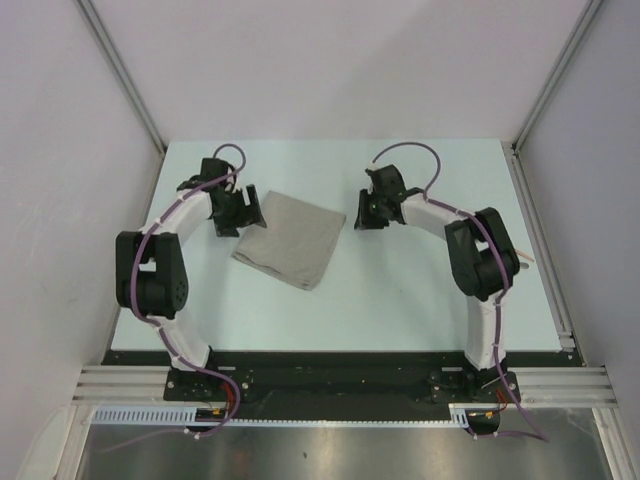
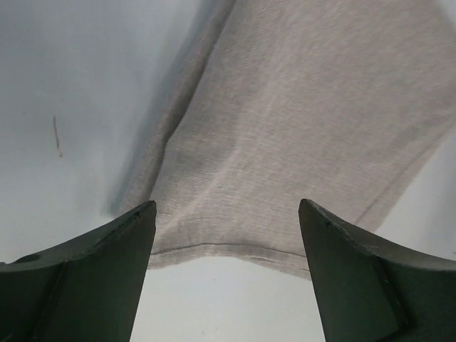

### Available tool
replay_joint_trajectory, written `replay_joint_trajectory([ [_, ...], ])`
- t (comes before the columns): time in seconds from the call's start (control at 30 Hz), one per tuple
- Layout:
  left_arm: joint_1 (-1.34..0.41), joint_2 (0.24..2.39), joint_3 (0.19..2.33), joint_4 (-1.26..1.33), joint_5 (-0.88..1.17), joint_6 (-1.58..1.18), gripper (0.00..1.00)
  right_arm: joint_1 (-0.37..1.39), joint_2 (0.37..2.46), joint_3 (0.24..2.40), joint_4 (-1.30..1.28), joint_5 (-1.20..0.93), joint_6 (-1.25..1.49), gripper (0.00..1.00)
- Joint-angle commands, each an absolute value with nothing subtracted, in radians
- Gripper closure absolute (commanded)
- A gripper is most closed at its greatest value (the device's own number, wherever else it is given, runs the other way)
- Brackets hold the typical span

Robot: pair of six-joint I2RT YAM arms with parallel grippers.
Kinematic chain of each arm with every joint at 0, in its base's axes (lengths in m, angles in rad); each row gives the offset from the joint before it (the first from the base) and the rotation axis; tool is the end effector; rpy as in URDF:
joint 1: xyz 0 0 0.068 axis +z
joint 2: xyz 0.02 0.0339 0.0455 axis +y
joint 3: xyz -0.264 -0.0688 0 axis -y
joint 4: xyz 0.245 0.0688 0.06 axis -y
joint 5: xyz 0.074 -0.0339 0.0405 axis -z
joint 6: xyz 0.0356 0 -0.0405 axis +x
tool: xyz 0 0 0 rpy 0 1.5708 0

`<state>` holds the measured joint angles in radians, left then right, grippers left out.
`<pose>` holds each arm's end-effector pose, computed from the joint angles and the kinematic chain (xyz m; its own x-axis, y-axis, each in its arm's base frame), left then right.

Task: Fold the napkin into a case and place the utensils inside
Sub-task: Rotate the square-folded napkin at the center of the board.

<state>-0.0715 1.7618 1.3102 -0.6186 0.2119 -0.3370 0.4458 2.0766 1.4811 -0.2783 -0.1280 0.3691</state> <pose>0.3675 -0.0338 0.2243 -0.8822 -0.2609 -0.3919 -0.1284 0.9342 -0.3328 0.4082 0.2001 0.1729 -0.8262 0.0018 -0.5634 -0.2182 0.9209 0.3229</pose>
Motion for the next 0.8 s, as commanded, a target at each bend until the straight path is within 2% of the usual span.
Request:
replay_joint_trajectory([
  [0.0, -0.068, 1.778, 1.286, -0.643, 0.118, -0.301, 0.14, 0.465, 1.861, 1.298, -0.252, -0.313, 0.419, 0.68],
  [0.07, -0.061, 1.764, 1.252, -0.626, 0.081, -0.295, 0.13, 0.477, 1.815, 1.199, -0.209, -0.333, 0.428, 0.64],
  [0.27, -0.054, 1.802, 1.215, -0.621, 0.087, -0.282, 0.13, 0.555, 1.717, 1.079, -0.164, -0.356, 0.466, 0.62],
  [0.37, -0.046, 1.818, 1.174, -0.604, 0.161, -0.301, 0.22, 0.574, 1.686, 1.052, -0.137, -0.365, 0.494, 0.61],
  [0.5, -0.025, 1.773, 1.076, -0.533, 0.244, -0.357, 0.44, 0.592, 1.666, 1.019, -0.123, -0.368, 0.509, 0.61],
  [0.67, -0.011, 1.688, 0.953, -0.471, 0.365, -0.411, 0.54, 0.594, 1.652, 0.977, -0.094, -0.371, 0.528, 0.60],
  [0.77, -0.012, 1.619, 0.812, -0.324, 0.495, -0.515, 0.58, 0.594, 1.648, 0.960, -0.097, -0.365, 0.528, 0.59],
])
